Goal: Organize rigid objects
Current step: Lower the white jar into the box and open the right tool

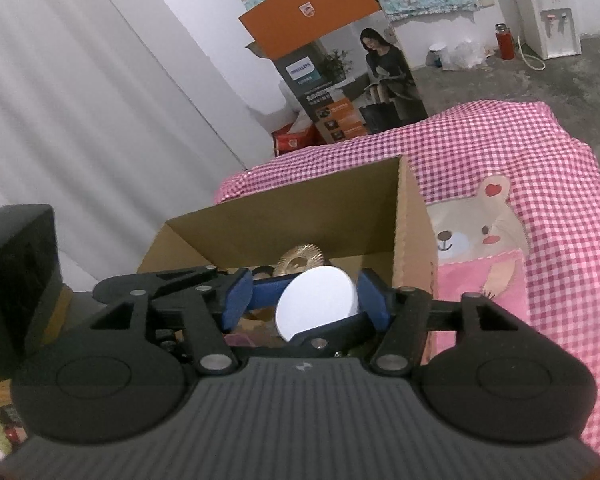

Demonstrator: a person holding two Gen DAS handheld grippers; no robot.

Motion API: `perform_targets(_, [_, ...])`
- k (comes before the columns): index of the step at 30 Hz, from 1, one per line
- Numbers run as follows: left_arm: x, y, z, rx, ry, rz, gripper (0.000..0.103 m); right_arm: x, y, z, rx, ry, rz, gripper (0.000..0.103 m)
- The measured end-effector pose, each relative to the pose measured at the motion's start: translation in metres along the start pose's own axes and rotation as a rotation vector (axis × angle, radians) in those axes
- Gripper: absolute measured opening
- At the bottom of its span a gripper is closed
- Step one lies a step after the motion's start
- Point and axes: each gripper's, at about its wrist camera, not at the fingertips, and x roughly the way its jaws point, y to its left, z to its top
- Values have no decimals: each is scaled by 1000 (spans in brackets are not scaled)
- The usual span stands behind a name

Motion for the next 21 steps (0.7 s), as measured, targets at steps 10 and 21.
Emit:
perform_targets(10, [-25,-5,-4,22,-68,-3,85,-17,-2,0,12,-68,26,75])
perform_targets(21, [-142,24,-32,-94,-263,4,103,-116,46,-12,-30,-324,41,102])
